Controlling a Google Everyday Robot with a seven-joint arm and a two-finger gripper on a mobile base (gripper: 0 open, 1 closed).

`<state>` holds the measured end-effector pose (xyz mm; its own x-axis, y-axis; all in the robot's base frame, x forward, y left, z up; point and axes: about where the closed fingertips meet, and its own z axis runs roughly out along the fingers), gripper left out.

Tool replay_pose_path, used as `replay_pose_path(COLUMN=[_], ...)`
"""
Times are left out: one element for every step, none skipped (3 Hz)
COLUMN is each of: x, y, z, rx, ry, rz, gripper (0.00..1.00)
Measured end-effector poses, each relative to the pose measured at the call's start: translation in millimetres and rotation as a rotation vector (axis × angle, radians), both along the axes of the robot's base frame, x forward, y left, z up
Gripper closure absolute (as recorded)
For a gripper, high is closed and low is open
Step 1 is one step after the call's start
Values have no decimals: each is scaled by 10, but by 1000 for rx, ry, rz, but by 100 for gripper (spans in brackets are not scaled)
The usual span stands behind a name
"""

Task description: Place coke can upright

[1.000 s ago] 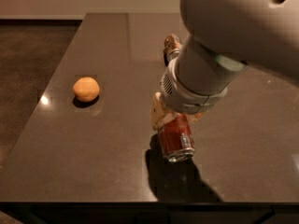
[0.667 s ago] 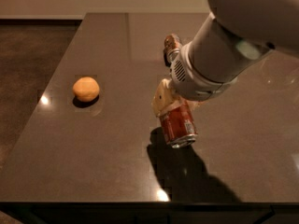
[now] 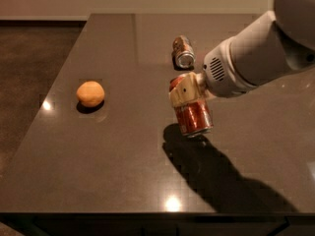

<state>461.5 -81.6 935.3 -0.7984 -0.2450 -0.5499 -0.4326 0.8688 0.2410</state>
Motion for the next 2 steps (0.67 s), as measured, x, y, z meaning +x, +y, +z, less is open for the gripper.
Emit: replay_pose_path(x=[102,192], y=[-69,-195], z=[48,27], rx=[47,137], ry=[-139,-240], rz=[30,11], gripper=[100,100])
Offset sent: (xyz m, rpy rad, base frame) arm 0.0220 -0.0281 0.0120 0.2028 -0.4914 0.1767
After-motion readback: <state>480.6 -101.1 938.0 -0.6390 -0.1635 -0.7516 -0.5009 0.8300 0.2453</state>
